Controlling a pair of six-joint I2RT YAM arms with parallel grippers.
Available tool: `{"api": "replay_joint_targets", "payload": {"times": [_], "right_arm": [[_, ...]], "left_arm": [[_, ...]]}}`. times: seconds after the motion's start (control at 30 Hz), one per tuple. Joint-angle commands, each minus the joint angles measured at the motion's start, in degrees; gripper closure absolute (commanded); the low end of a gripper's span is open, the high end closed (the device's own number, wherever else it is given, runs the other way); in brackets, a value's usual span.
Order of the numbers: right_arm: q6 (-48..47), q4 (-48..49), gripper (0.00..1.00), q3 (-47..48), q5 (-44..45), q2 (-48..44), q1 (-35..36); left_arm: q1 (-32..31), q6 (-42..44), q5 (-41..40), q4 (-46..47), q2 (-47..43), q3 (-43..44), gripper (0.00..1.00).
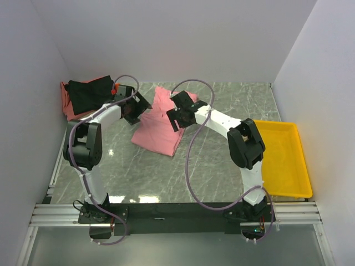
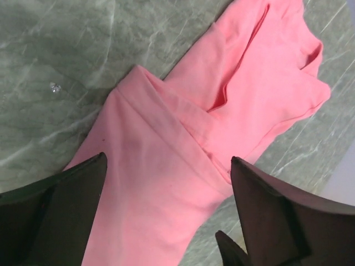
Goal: Fold and stack the t-shirts
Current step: Fold the tshirt
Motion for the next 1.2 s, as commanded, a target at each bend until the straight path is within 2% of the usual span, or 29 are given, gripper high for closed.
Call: {"api": "replay_joint_targets", "payload": {"times": [0.0,0.2,0.33,0.5,0.6,0.77,0.97,1.03,1.07,1.1,1.17], "right_arm": [[0.2,1.2,0.17,0.2,-0.9,-5.0,0.0],[-1.3,4.5,0.15,-7.8,-1.8,-10.7,2.2],[-4.6,7.9,0.16,-15.3,0.7,-14.6,9.5],[-6.6,9.1,0.16,-17.3,-0.2,-13.8,16.0],[-8.9,7.8,0.19,-15.5,-1.0,-11.0,18.4],[-9.9,5.6,0.25,-11.6,-0.3,-6.1,18.9],[-10.6,5.1,0.26,-13.0,2.2,-4.0,18.8],[-10.6,4.8,0.34,-13.2,2.1,-3.6,18.2],[-10.1,4.8,0.35,-13.4,2.7,-3.3,18.2],[-9.8,4.5,0.37,-13.5,3.8,-3.1,18.0],[-9.2,4.0,0.4,-14.0,4.5,-3.1,17.9]], "left_arm": [[-0.3,2.7,-0.3,-0.4,-6.2,0.9,0.01],[-0.2,3.8,-6.1,-4.7,-16.7,-8.2,0.01],[0.8,3.1,-8.8,-7.1,-23.3,-16.5,0.01],[1.5,1.6,-7.1,-3.3,-26.8,-28.6,0.01],[2.3,0.6,-6.7,-2.1,-25.8,-31.1,0.16],[2.4,0.1,-5.3,1.4,-22.9,-32.4,0.21],[2.4,0.2,-6.0,2.8,-18.3,-30.6,0.28],[2.4,0.2,-5.2,3.5,-17.1,-30.4,0.37],[2.4,0.2,-5.0,3.6,-16.8,-30.4,0.41],[2.4,0.2,-4.8,3.7,-16.6,-30.2,0.51],[2.4,0.3,-3.9,4.8,-16.3,-30.6,0.59]]}}
